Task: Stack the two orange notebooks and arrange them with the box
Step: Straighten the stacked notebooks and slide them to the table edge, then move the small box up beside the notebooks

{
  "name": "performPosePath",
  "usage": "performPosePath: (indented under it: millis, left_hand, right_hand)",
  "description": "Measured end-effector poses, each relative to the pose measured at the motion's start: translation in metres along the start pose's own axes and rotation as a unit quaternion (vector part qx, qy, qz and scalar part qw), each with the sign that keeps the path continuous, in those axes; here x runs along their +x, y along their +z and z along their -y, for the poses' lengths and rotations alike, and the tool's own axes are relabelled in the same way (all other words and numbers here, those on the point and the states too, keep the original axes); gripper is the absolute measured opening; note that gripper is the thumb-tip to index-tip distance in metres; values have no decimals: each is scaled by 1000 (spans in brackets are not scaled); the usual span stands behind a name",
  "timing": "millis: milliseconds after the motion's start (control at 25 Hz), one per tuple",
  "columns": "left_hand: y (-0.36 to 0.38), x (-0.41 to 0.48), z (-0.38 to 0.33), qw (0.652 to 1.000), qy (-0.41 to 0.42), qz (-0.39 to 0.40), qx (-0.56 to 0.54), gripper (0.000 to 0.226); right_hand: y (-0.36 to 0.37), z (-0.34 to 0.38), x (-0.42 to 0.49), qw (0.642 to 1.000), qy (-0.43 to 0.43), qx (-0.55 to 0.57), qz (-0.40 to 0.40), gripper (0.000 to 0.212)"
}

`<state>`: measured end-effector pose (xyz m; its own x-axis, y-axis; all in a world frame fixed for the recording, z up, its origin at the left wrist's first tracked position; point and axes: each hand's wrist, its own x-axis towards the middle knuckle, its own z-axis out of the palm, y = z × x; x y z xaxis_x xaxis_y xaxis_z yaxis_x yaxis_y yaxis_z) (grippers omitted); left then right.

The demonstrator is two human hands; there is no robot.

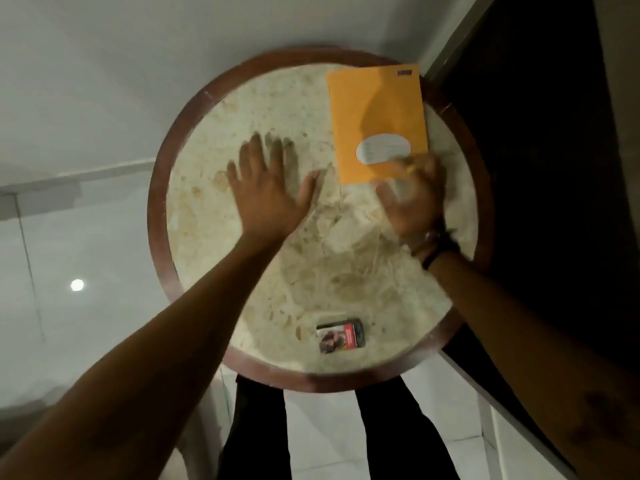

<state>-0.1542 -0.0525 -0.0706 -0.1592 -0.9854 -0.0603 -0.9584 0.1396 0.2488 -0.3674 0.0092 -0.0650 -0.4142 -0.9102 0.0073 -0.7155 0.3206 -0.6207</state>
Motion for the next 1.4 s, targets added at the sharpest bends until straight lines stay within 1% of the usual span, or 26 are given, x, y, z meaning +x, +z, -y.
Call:
performPosePath:
  millis: [40, 80, 120, 160, 200, 240, 320, 440, 520, 600, 680, 760, 800, 920, 1080, 1200, 1400]
  left_hand:
    - [2, -18, 29, 998, 3, 51, 25, 94]
    - [4, -34, 55, 995, -7, 95, 39, 102]
    - [6, -49, 76, 991, -21, 124, 45, 109]
    - [9, -60, 91, 989, -32, 139, 44, 115]
    - [13, -69, 100, 987, -34, 149, 42, 119]
    - [16, -74, 105, 987, -28, 154, 40, 121]
    - [22, -76, 110, 987, -21, 154, 37, 121]
    - [24, -77, 113, 989, -15, 144, 33, 121]
    - [24, -79, 114, 991, -9, 134, 28, 121]
    - [25, -79, 115, 992, -7, 125, 17, 122]
    - [26, -78, 115, 992, -10, 122, 17, 122]
    - [28, -78, 116, 993, -13, 119, 14, 121]
    - [29, -77, 116, 993, -13, 116, 9, 121]
    - [33, -77, 118, 994, -11, 104, 7, 119]
    - [38, -79, 120, 995, -9, 96, 24, 120]
    - [38, -79, 121, 995, -4, 98, 33, 121]
    - [39, -78, 122, 995, -3, 92, 41, 120]
  right_hand:
    - [0, 5, -37, 996, -45, -13, 81, 46]
    - [-1, 7, -74, 980, -89, -46, 171, 53]
    - [-2, 7, -111, 957, -129, -91, 244, 63]
    - [-4, 3, -143, 936, -150, -126, 293, 72]
    - [-6, -1, -169, 926, -147, -145, 316, 79]
    - [-7, -7, -188, 927, -134, -155, 315, 81]
    - [-2, -11, -204, 932, -128, -175, 290, 73]
    - [8, -7, -201, 937, -130, -195, 259, 61]
    - [13, 1, -195, 954, -102, -178, 220, 58]
    - [19, 19, -179, 979, -45, -131, 148, 56]
    - [32, 46, -145, 994, 33, -70, 78, 51]
    - [55, 77, -98, 995, 97, -5, 10, 50]
    - [69, 94, -72, 992, 126, 20, -10, 50]
    - [112, 133, 6, 978, 199, 46, -30, 56]
    - [146, 144, 77, 964, 265, -15, -23, 77]
    - [156, 140, 95, 962, 266, -57, -27, 84]
    - [159, 143, 97, 962, 255, -92, -16, 85]
